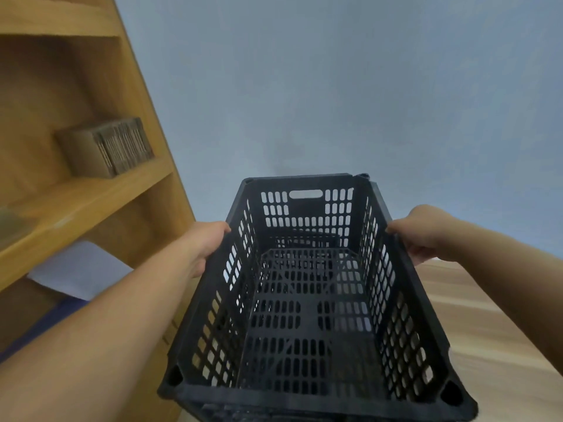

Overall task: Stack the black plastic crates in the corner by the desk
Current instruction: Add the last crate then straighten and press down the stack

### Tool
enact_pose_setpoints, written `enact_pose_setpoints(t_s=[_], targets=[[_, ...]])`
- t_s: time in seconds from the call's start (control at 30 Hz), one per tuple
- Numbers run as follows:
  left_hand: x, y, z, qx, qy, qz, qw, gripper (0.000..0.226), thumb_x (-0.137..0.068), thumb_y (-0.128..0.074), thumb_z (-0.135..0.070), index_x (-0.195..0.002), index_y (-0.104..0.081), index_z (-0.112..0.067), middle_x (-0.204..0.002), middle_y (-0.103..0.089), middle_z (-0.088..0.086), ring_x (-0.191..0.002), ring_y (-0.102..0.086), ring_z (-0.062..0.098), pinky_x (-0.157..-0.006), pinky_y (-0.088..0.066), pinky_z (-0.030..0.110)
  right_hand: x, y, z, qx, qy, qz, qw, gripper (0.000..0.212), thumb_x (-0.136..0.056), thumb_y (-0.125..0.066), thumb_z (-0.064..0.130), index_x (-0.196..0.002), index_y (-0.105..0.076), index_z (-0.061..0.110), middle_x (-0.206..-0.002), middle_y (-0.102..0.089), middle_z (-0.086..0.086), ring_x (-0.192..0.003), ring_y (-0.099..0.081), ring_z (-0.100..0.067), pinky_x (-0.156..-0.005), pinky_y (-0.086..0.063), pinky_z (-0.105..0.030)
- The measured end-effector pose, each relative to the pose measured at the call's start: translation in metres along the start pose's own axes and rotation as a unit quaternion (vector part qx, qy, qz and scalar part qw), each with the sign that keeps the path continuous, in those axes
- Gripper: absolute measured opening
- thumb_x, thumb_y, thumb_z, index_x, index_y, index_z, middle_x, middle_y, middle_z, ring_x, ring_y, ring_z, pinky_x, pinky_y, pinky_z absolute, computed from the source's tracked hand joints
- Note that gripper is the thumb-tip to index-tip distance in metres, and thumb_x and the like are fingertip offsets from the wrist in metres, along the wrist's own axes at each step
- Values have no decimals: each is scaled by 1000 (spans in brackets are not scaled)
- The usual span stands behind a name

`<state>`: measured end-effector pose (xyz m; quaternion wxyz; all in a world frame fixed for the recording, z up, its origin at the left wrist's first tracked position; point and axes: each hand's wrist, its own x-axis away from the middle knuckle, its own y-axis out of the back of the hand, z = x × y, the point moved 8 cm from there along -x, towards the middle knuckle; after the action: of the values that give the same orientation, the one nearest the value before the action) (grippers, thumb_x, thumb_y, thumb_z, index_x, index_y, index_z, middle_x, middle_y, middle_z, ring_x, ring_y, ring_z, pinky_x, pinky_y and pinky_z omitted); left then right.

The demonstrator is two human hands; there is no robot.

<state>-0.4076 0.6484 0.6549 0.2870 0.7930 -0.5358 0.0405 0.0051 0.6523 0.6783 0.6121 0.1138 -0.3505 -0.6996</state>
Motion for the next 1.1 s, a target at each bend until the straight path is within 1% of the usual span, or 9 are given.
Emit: enact_pose_setpoints(t_s=[0.13,0.27,0.4,0.47,0.53,0.7,0.87,1.0,1.1], targets=[[-47,-2,-15,-6,-5,8,1000,38,-103,-63,-25,-134,-63,-4,-126,-73,21,-106,-74,40,-97,-62,52,-32,-13,16,-12,-7,-18,1000,20,-95,-61,8,-82,-63,-7,-69,-66,-24,-41,-65,-28,-42,-58,-32],[-104,-4,-31,-5,-11,28,1000,34,-98,-65,-26,-123,-69,-3,-113,-79,21,-97,-78,41,-92,-64,56,-64,-31,33,-10,-23,-33,999,20,-94,-60,6,-80,-62,-6,-69,-64,-24,-41,-63,-27,-41,-56,-30],[-156,-7,-43,-17,-26,52,998,26,-100,-62,-19,-116,-72,-2,-104,-80,19,-93,-78,35,-94,-64,51,-90,-54,50,-5,-44,-53,998,19,-94,-59,7,-80,-63,-5,-65,-66,-22,-40,-65,-27,-45,-60,-34],[-176,-10,-48,-28,-33,64,997,24,-101,-61,-18,-114,-72,-1,-102,-79,19,-84,-73,32,-90,-63,45,-99,-64,55,-2,-55,-60,997,21,-94,-59,6,-78,-62,-5,-63,-65,-21,-37,-64,-25,-40,-57,-31],[-194,-13,-51,-32,-34,75,996,24,-101,-61,-18,-114,-72,-1,-104,-78,20,-84,-71,32,-93,-62,47,-106,-74,58,2,-66,-65,996,23,-95,-58,6,-76,-60,-6,-62,-64,-21,-35,-62,-24,-36,-52,-26],[-228,-19,-53,-34,-36,94,994,22,-100,-59,-14,-110,-72,0,-98,-78,18,-79,-70,30,-88,-61,45,-127,-92,63,4,-81,-76,994,28,-98,-57,9,-74,-59,-5,-59,-64,-18,-38,-62,-25,-36,-50,-25],[-251,-23,-53,-38,-31,83,995,16,-102,-57,-12,-100,-69,-1,-97,-78,21,-82,-74,35,-92,-63,49,-152,-97,67,8,-87,-82,993,28,-98,-58,12,-75,-61,-4,-51,-65,-12,-33,-63,-20,-37,-50,-25],[-263,-26,-56,-39,-31,71,996,12,-103,-58,-8,-96,-64,-1,-102,-77,23,-97,-77,39,-95,-63,49,-164,-98,64,5,-93,-83,992,27,-97,-57,13,-76,-61,-4,-60,-66,-15,-40,-65,-24,-38,-50,-25],[-269,-29,-57,-46,-31,74,996,13,-104,-58,-8,-99,-66,0,-102,-77,23,-90,-75,37,-92,-63,46,-171,-98,63,5,-93,-80,992,27,-97,-58,14,-77,-61,-5,-63,-66,-17,-43,-65,-26,-40,-50,-26]])
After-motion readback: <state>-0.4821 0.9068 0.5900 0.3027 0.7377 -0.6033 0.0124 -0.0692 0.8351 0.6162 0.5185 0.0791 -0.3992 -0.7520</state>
